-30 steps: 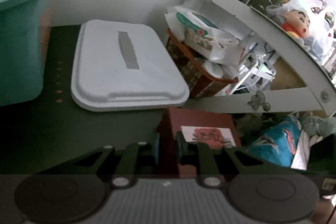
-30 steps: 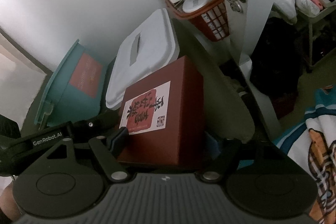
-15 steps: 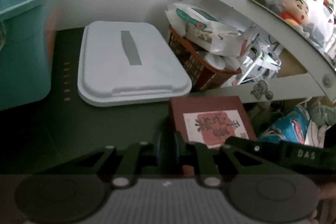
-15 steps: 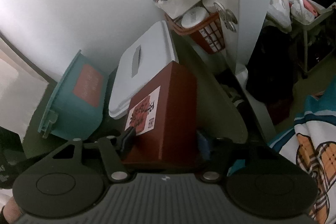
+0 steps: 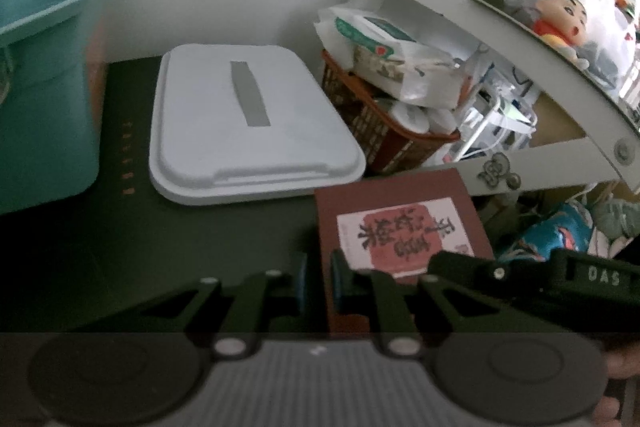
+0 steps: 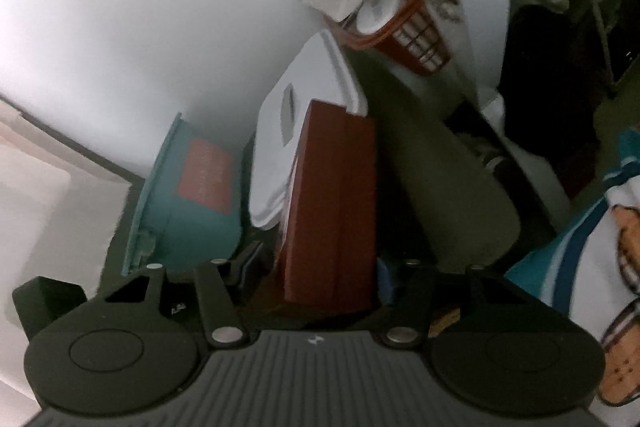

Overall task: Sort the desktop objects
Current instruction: 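Close the right tool on the dark red box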

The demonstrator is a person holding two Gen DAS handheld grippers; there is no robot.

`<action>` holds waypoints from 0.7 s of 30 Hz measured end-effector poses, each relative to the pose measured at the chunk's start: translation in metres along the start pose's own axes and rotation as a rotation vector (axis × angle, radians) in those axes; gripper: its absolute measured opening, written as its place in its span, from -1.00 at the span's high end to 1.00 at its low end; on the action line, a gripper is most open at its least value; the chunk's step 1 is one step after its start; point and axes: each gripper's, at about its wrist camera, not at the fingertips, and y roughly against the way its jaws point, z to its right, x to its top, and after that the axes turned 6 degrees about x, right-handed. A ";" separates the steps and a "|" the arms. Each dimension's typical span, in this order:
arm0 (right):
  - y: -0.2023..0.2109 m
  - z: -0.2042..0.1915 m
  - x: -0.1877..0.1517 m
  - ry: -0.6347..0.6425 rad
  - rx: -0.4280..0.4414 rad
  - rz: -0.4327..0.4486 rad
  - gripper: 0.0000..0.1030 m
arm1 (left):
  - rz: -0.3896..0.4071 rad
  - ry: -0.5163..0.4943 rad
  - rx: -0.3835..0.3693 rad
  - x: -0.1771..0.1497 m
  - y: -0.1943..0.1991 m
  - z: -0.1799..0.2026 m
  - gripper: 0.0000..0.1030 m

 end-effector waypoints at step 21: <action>-0.011 0.004 0.004 -0.013 0.032 0.005 0.05 | -0.041 0.025 -0.001 -0.002 -0.008 -0.007 0.72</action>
